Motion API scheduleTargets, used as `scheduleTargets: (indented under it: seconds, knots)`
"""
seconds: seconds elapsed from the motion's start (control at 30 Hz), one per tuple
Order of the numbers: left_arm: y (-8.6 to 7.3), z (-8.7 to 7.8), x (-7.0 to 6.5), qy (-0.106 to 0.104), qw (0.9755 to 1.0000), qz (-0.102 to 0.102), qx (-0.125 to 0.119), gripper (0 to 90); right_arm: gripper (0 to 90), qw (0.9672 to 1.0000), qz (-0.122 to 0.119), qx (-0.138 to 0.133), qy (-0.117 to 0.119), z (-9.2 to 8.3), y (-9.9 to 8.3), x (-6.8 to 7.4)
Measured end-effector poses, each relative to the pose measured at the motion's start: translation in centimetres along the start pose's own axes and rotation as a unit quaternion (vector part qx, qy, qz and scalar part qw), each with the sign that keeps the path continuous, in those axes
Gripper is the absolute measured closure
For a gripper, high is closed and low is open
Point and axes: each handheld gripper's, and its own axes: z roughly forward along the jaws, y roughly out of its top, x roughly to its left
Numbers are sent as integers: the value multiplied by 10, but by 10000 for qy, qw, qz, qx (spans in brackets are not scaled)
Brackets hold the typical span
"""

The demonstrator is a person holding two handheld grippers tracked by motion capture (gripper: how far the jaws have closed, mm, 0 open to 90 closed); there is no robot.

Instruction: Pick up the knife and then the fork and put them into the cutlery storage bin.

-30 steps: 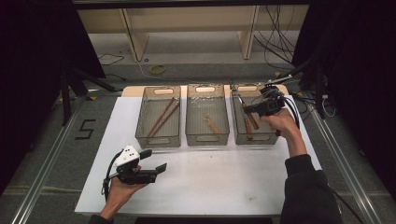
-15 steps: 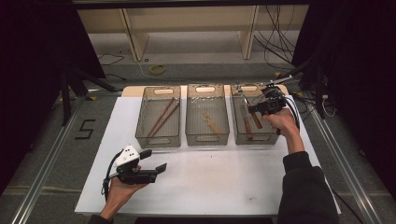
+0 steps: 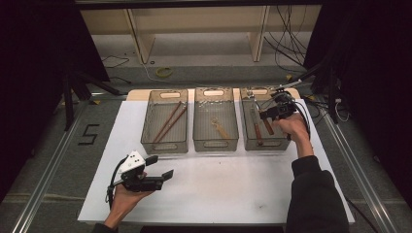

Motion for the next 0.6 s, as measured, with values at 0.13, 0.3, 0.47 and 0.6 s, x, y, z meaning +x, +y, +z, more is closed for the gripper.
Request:
scheduleTargets:
  seconds: [0.13, 0.3, 0.47, 0.6]
  knots:
    - [0, 0, 0, -3, 10000, -1, 2, 169, 778, 9999, -6, 68, -81, 2, -1, -1]
    - [0, 0, 0, -2, 10000, -1, -1, 169, 778, 9997, 9, 157, -159, 4, -2, -2]
    - [0, 0, 0, -2, 10000, -2, -2, 169, 778, 9994, 30, 249, -225, 8, -4, -3]
    - [0, 0, 0, -2, 10000, -2, 4, 169, 777, 9992, 42, 309, -235, 12, -7, -4]
